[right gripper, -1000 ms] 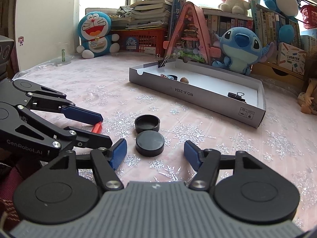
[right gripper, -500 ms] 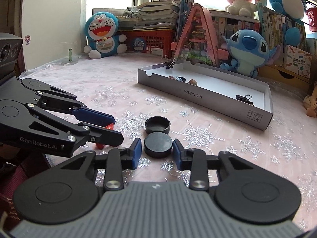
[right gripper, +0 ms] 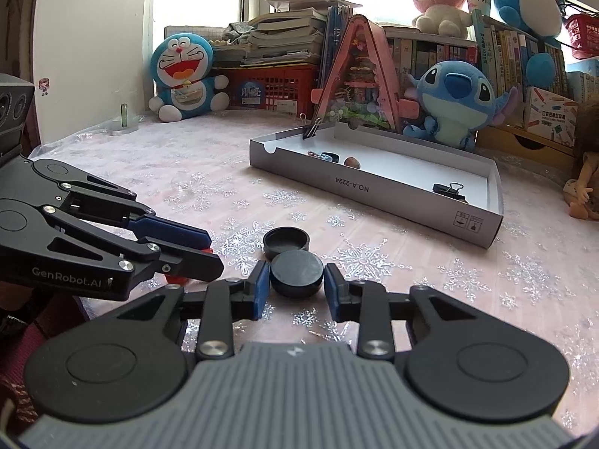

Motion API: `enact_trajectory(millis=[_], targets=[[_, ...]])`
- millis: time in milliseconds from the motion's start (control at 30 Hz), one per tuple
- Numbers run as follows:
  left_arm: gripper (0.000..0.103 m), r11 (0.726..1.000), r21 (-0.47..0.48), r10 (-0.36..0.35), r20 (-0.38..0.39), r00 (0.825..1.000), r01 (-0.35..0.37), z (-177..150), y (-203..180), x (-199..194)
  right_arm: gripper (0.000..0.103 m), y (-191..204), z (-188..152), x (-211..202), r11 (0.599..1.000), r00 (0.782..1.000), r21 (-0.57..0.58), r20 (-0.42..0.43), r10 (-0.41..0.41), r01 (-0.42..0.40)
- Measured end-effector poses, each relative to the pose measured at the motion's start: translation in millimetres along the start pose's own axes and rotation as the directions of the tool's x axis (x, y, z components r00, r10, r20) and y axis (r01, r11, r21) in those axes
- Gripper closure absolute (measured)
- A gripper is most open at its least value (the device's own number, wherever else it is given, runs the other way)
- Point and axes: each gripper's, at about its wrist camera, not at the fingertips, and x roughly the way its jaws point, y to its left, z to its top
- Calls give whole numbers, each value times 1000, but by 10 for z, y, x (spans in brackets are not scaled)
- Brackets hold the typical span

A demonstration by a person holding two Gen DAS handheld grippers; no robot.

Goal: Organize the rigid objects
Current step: 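Carry the red pen and black lid over the white tray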

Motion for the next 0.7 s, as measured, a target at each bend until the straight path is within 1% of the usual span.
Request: enact_trajectory(millis=[67,167,300,400,700], targets=[[79,1000,2,1,5,1000,-1,-1,-8,-13,66,-5,-1,-5,1000,1000,2,1,-4,4],[66,1000,19,-4,10,1000,4,4,-28,-51,66,-13,-7,-11,1000,1000,6,1,-10,10],[65,998,55,-19,0,1000,19,-10,-53,-119,66,-32,-17,-12,1000,1000,14,-1,-21,21],[65,998,69,1,-14,1000,0,-39,-44,-147,66,-46,-25,-7,999,1000,23,-3,-29,29],[65,996,61,71,-29,997,-70,-50,86,-216,66,-42,-39,9,999,999,26,-2,-40,40]])
